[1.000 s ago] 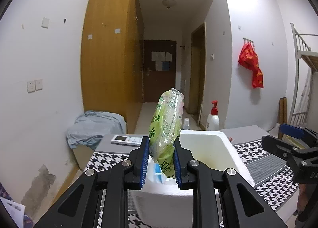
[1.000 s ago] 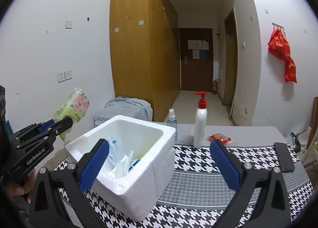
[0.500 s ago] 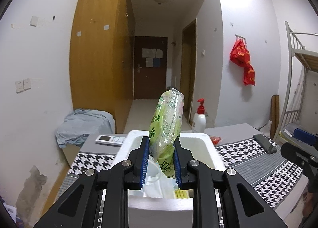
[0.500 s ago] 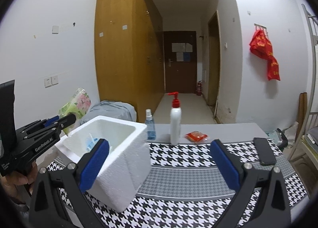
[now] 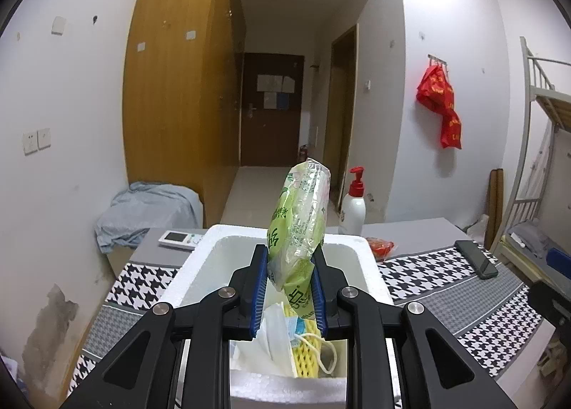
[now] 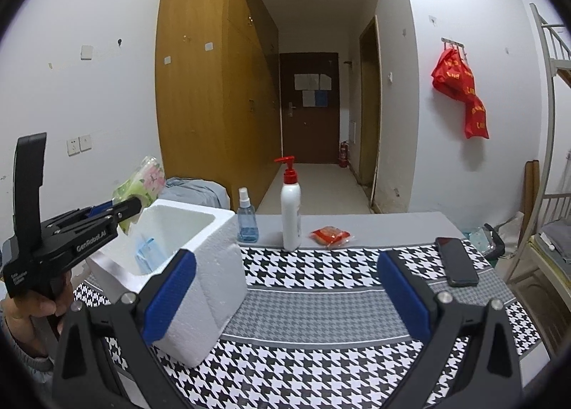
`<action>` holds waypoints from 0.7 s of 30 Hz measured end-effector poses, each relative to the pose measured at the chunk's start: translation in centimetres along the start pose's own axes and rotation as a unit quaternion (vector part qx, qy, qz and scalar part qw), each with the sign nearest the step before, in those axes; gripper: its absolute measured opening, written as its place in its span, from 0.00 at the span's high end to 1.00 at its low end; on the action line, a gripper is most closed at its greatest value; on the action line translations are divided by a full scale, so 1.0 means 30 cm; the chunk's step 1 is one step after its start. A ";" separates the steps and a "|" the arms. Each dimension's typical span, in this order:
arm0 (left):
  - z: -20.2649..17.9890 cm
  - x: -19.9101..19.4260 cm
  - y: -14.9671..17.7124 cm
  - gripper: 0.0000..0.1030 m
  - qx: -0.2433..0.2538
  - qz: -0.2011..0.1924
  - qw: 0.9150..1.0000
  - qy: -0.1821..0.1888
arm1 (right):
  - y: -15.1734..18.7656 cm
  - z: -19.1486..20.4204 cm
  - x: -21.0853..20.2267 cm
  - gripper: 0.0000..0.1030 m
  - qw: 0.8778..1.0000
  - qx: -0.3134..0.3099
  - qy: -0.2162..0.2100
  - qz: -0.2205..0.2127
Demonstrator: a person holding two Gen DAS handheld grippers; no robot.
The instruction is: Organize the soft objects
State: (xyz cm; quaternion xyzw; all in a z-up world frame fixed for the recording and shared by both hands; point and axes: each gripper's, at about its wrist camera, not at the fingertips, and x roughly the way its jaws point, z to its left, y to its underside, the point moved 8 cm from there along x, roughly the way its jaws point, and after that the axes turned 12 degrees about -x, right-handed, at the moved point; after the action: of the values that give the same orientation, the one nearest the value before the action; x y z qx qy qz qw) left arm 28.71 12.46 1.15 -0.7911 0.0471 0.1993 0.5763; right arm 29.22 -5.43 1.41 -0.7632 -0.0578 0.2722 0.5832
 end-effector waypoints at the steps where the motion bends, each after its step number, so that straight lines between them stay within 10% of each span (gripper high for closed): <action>1: 0.001 0.009 0.001 0.76 -0.002 0.002 1.000 -0.005 | 0.003 -0.004 0.001 0.01 1.000 0.000 0.001 0.001; 11: 0.009 0.048 0.014 0.70 -0.015 0.006 0.999 -0.029 | 0.031 -0.030 0.015 0.01 1.000 0.002 0.004 0.010; 14: 0.016 0.051 0.011 0.50 -0.014 0.001 0.999 -0.037 | 0.036 -0.032 0.020 0.01 1.000 0.001 0.003 0.012; 16: 0.024 0.043 0.005 0.17 -0.016 -0.007 0.999 -0.042 | 0.041 -0.030 0.024 0.01 1.000 0.002 0.002 0.013; 21: 0.022 -0.004 -0.012 0.01 -0.015 -0.041 0.998 -0.046 | 0.055 -0.030 0.031 0.01 1.000 0.002 0.002 0.020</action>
State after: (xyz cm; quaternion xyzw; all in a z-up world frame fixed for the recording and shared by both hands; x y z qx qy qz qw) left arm 28.54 13.19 1.34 -0.7911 -0.0147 0.2121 0.5736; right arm 30.05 -6.33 -0.27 -0.7637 -0.0407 0.2821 0.5793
